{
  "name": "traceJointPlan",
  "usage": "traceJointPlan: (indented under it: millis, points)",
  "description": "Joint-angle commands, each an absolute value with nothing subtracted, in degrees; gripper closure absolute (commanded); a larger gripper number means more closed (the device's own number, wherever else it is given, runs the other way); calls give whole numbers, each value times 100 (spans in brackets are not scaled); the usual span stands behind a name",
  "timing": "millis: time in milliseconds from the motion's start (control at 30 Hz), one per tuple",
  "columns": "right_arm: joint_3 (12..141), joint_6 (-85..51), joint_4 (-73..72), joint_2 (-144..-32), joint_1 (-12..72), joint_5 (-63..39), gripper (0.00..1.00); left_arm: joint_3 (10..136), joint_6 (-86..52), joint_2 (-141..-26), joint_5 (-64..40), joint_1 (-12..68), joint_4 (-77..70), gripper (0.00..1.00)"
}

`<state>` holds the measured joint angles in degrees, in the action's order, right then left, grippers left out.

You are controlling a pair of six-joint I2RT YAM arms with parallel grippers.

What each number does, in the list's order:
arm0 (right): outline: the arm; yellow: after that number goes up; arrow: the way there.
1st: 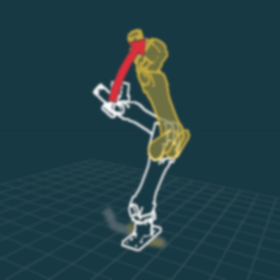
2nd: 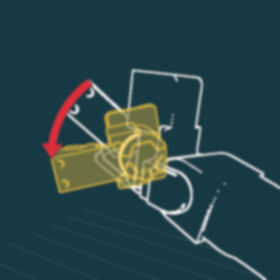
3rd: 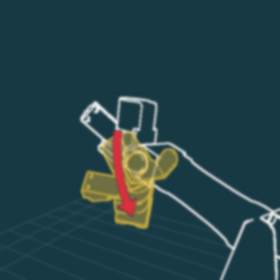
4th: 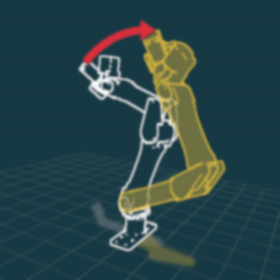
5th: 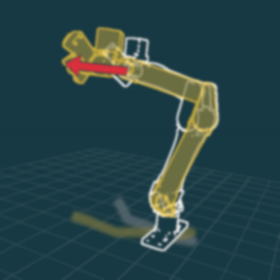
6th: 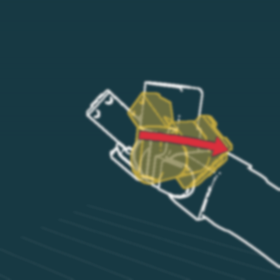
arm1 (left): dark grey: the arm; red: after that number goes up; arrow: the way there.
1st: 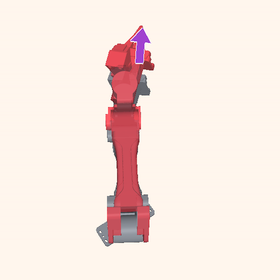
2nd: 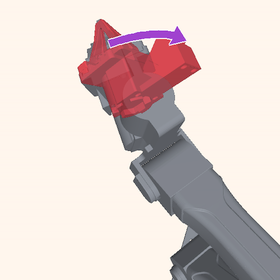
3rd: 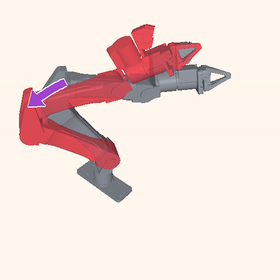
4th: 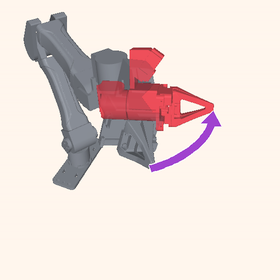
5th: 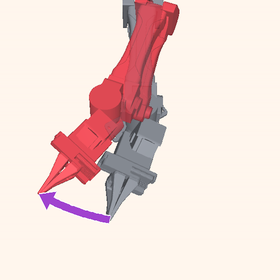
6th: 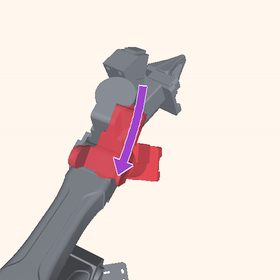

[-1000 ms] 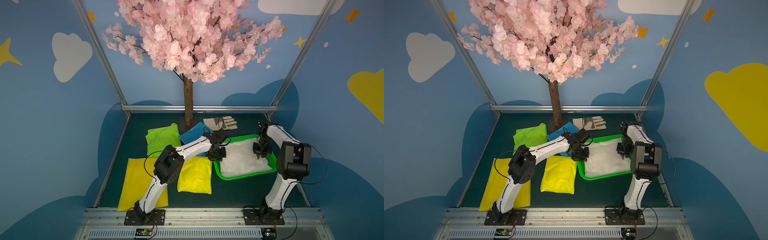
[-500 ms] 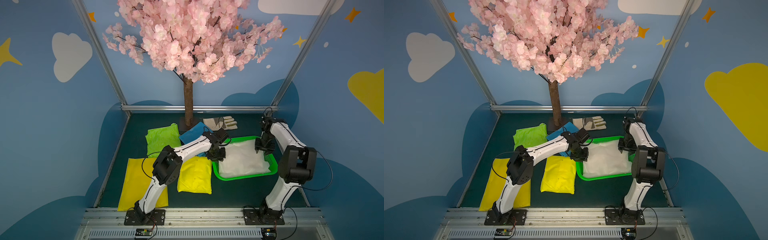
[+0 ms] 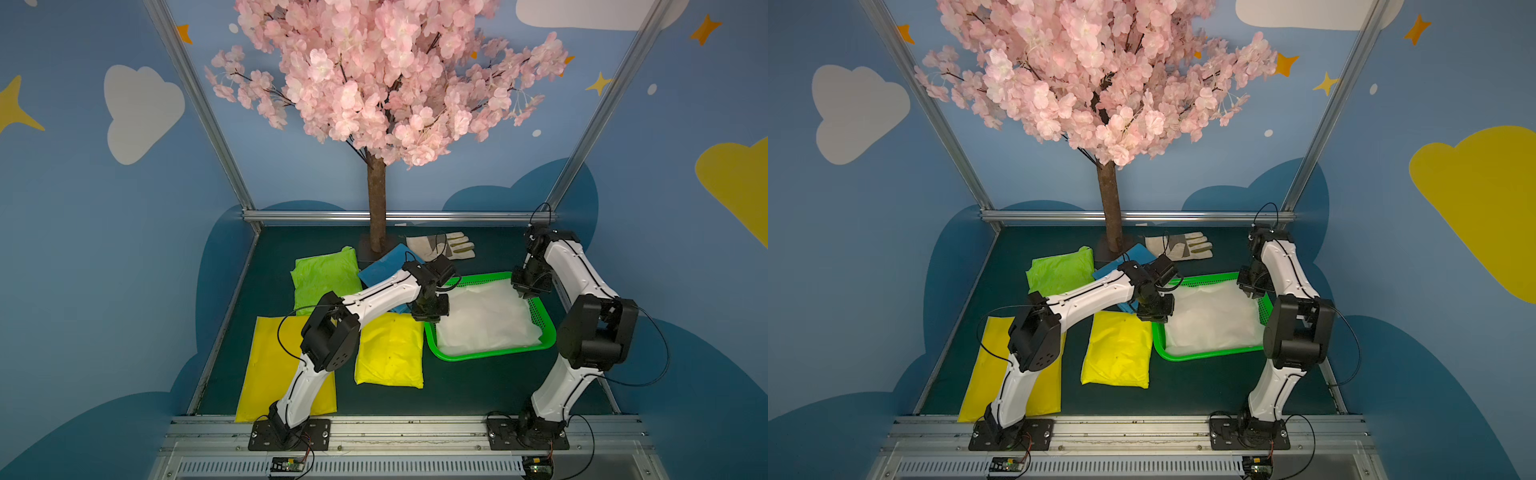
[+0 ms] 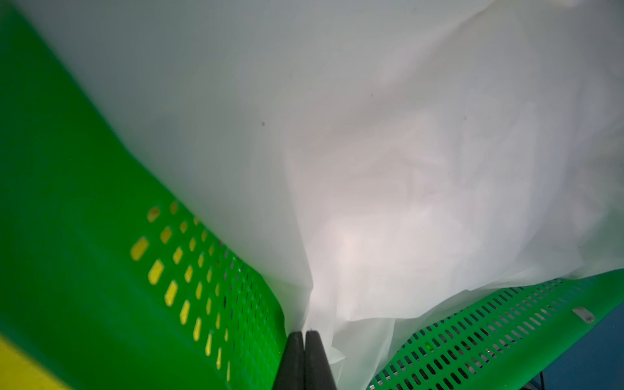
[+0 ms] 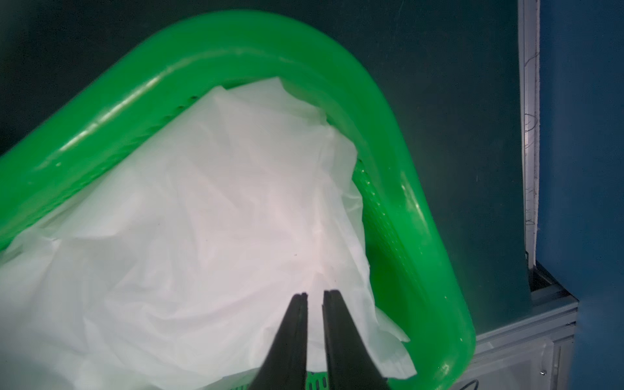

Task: Put the folded raincoat in the basket
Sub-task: Place the raincoat in the basket.

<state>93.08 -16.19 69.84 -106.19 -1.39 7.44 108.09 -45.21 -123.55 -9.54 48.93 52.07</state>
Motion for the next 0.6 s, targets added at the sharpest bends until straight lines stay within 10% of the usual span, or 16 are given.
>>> traceJointPlan:
  millis: [0, 567]
  points:
    - [9419, -1624, 6744, -10906, -106, 762, 85, 10740, -4432, -12089, -966, 4906, 5344, 98]
    - [9040, -1572, 6460, -11694, 25, 563, 92, 11043, -4267, -11813, -759, 4930, 5622, 89]
